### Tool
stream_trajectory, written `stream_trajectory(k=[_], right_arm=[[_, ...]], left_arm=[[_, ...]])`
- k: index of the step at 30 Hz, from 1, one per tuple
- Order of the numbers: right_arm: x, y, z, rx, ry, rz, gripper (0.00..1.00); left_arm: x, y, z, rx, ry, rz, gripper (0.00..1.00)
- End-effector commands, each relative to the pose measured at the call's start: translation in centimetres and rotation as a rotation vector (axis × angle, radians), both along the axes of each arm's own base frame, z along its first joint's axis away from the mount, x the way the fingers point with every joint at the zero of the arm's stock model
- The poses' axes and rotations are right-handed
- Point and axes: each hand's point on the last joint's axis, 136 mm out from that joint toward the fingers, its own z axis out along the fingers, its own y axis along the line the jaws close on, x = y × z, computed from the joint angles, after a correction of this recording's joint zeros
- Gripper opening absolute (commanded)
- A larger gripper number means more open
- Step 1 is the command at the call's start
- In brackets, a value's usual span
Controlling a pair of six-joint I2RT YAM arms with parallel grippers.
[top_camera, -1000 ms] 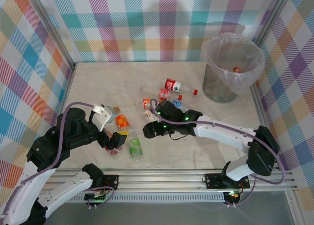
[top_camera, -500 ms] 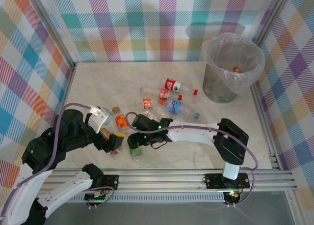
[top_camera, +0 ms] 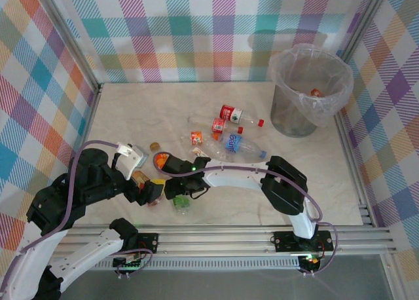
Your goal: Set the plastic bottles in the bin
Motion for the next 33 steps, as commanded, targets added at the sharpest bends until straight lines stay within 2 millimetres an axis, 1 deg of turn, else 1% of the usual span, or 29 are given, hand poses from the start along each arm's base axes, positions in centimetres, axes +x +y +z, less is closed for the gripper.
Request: stream_trajectory(k=[1, 5, 9, 15, 19, 23, 27, 29, 33], right_arm=[[-0.4, -0.5, -0.7, -0.077, 0.002, -0.007, 0.84], [-0.5, -0.7, -1.4, -0.149, -0.003, 0.004, 0.83], [-0.1, -1.4, -1.6, -0.231, -0.033, 0.002, 0.79], [0.0, -1.6, -1.7, -0.253, -0.042, 0.014, 0.77], [0.2, -1.4, -1.5, -0.244, -0.054, 0.025, 0.72], [0.4, -1.3, -1.3, -0.237, -0.067, 0.039, 0.64], [0.7, -1.4, -0.8, -0.238, -0.093, 0.05, 0.6], [1.1, -1.5, 0.0, -0.221, -0.116, 0.056, 0.59], [1.7, -1.8, 1.6, -0.141, -0.126, 0.055, 0.59]], left_arm=[[-0.5, -0.3, -0.2, -0.022, 0.01, -0.02, 1.0], [-0.5, -0.5, -0.2, -0.032, 0.011, -0.023, 1.0], [-0.7, -0.8, 0.3, -0.057, 0.007, -0.039, 1.0], [-0.5, -1.2, 0.4, -0.067, 0.004, -0.048, 1.0], [-0.4, -1.8, 0.6, -0.091, 0.007, -0.066, 1.0], [-0.2, -2.2, 0.5, -0.098, 0.009, -0.074, 1.0], [-0.1, -2.4, 0.4, -0.098, 0.014, -0.082, 1.0], [-0.3, -2.7, 0.9, -0.12, 0.004, -0.101, 1.0], [-0.9, -3.9, 2.6, -0.212, -0.041, -0.165, 1.0]])
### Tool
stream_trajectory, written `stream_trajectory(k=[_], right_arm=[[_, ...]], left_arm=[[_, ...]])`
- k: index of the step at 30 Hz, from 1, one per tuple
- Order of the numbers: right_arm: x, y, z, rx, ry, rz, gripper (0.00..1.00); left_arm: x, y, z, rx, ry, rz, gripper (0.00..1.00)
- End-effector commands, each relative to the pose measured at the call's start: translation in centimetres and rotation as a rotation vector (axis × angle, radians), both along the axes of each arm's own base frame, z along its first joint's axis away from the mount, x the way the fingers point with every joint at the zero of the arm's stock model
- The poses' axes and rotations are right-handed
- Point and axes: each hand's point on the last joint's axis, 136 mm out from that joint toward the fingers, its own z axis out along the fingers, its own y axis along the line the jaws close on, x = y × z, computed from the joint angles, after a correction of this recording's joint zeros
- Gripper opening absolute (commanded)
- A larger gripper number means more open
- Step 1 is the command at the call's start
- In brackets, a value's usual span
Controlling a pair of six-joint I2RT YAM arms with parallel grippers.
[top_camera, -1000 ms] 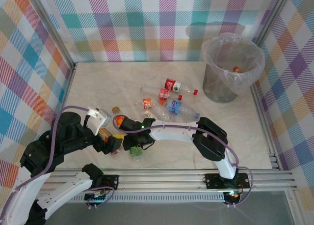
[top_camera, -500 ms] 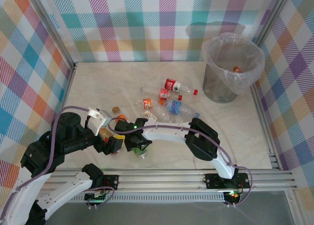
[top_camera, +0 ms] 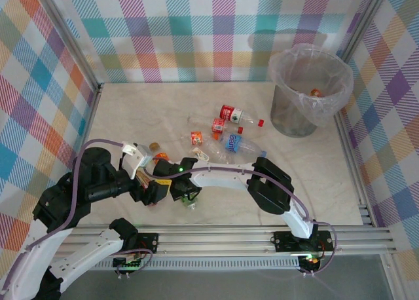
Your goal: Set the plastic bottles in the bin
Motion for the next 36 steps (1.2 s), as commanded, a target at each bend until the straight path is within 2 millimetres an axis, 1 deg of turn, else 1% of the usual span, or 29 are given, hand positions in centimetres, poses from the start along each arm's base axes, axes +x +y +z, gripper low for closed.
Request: stream_trajectory(k=[1, 3, 6, 11, 15, 20, 26, 28, 29, 31, 34, 35, 36], right_arm=[[1.0, -0.4, 3.4, 0.098, -0.041, 0.019, 0.59], [1.3, -0.6, 4.6, 0.153, -0.044, 0.032, 0.59], [2.1, -1.5, 6.3, 0.2, -0.056, 0.037, 0.59], [4.0, -4.1, 9.4, 0.266, -0.087, 0.015, 0.59], [5.9, -7.1, 12.3, 0.314, -0.125, -0.017, 0.59], [8.4, -11.0, 16.3, 0.376, -0.183, -0.046, 0.59], [11.7, -16.3, 21.8, 0.418, -0.301, -0.11, 0.6], [12.7, -17.9, 23.6, 0.426, -0.347, -0.127, 0.6], [13.2, -18.8, 24.6, 0.431, -0.372, -0.139, 0.6], [14.3, -20.5, 26.5, 0.433, -0.422, -0.16, 0.6], [15.9, -23.1, 29.4, 0.434, -0.501, -0.204, 0.6], [16.3, -23.8, 30.1, 0.438, -0.52, -0.215, 0.6], [17.0, -25.0, 31.2, 0.441, -0.552, -0.24, 0.6]], left_arm=[[-0.7, -1.6, 2.2, -0.122, -0.055, -0.078, 1.0], [-0.6, -1.9, 2.8, -0.151, -0.082, -0.088, 1.0], [-0.3, -2.5, 3.1, -0.166, -0.09, -0.108, 1.0], [0.4, -3.7, 3.5, -0.178, -0.091, -0.14, 1.0], [1.4, -4.6, 4.3, -0.207, -0.115, -0.147, 1.0], [2.9, -6.5, 4.9, -0.274, -0.123, -0.172, 1.0], [4.9, -8.4, 4.5, -0.283, -0.123, -0.192, 1.0], [5.1, -9.0, 4.6, -0.299, -0.141, -0.222, 1.0], [5.3, -9.5, 5.1, -0.33, -0.176, -0.242, 1.0], [5.7, -10.0, 5.2, -0.369, -0.2, -0.253, 1.0], [6.0, -10.6, 5.0, -0.393, -0.196, -0.265, 1.0], [6.1, -10.7, 4.7, -0.393, -0.188, -0.268, 1.0], [6.2, -10.8, 4.3, -0.388, -0.177, -0.267, 1.0]])
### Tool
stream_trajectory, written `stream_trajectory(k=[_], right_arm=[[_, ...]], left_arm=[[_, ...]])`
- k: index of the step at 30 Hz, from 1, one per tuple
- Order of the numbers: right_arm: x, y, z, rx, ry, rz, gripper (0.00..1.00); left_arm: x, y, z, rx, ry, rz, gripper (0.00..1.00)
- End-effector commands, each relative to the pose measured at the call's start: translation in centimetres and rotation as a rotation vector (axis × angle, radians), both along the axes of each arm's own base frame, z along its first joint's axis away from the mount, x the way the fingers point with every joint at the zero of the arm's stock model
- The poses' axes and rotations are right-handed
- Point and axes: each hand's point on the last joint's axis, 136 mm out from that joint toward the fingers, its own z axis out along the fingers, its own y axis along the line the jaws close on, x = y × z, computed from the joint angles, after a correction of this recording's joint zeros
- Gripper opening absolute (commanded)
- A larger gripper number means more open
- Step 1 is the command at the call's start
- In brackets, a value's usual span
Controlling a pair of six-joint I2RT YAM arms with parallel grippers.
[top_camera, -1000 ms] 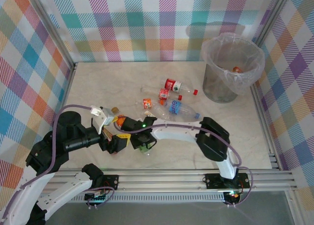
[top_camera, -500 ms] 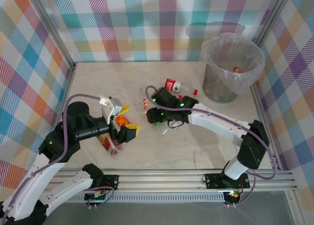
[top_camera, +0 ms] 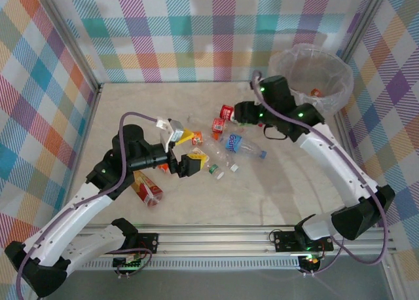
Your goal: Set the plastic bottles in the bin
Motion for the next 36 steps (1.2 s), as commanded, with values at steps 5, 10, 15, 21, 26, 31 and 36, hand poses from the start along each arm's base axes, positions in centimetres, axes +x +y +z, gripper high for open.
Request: stream_trajectory(k=[5, 10, 15, 21, 26, 31, 36], right_arm=[[3.6, -6.5, 7.2, 0.02, -0.171, -0.124, 0.6], [7.1, -10.5, 10.0, 0.019, -0.239, -0.239, 0.59], [10.7, -13.9, 10.8, 0.017, -0.254, -0.329, 0.58], [14.3, -16.3, 8.8, 0.004, -0.22, -0.401, 0.58], [16.2, -18.2, 5.8, 0.0, -0.156, -0.451, 0.57], [16.9, -19.7, 2.4, 0.001, -0.078, -0.472, 0.57], [16.8, -19.2, 0.4, 0.013, -0.029, -0.423, 0.58]], left_arm=[[-0.2, -0.8, 0.8, -0.062, -0.042, -0.037, 1.0], [-0.1, -0.5, 0.1, -0.017, -0.038, -0.02, 1.0], [0.0, 0.0, -0.8, 0.026, -0.041, 0.004, 1.0], [0.2, 0.2, -1.3, 0.045, -0.03, 0.017, 1.0], [0.4, 0.2, -1.7, 0.07, -0.024, 0.026, 1.0], [0.6, 0.4, -2.1, 0.099, -0.006, 0.036, 1.0], [0.6, 0.3, -2.1, 0.099, 0.0, 0.033, 1.0]])
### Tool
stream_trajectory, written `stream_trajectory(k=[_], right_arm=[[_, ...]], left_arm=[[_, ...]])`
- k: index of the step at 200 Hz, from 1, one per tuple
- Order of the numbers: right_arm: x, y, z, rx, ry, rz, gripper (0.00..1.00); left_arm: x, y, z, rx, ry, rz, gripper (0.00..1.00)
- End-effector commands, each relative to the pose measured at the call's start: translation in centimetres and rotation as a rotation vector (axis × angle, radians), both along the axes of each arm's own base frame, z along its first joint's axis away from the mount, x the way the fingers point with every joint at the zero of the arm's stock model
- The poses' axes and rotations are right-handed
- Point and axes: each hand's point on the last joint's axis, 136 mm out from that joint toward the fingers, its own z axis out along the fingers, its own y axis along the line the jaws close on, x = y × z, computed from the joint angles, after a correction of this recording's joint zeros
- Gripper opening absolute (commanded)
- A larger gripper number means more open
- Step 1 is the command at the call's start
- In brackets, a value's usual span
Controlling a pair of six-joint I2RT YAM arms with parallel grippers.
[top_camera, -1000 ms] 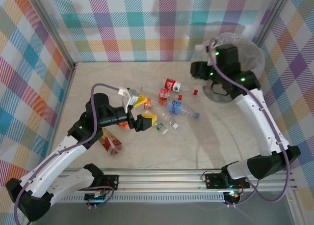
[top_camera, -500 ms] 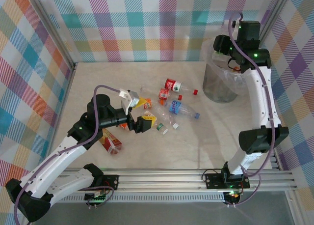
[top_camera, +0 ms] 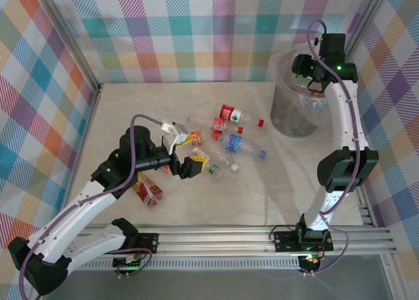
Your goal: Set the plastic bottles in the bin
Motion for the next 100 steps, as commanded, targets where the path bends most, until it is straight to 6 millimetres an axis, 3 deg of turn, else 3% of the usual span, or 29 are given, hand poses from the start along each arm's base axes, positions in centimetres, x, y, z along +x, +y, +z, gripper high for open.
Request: stream_trajectory(k=[1, 41, 100], right_arm=[[-0.1, 0.9, -1.1, 0.034, 0.02, 0.051, 0.59], [-0.6, 0.8, -2.5, 0.026, 0.045, 0.06, 0.63], [-1.0, 0.9, -2.1, 0.005, 0.037, 0.081, 0.87]], left_arm=[[-0.3, -0.2, 1.3, -0.006, -0.027, -0.016, 1.0], [-0.4, -0.2, 1.3, -0.002, -0.021, -0.018, 1.0], [-0.4, -0.3, 1.2, 0.0, -0.019, -0.021, 1.0]])
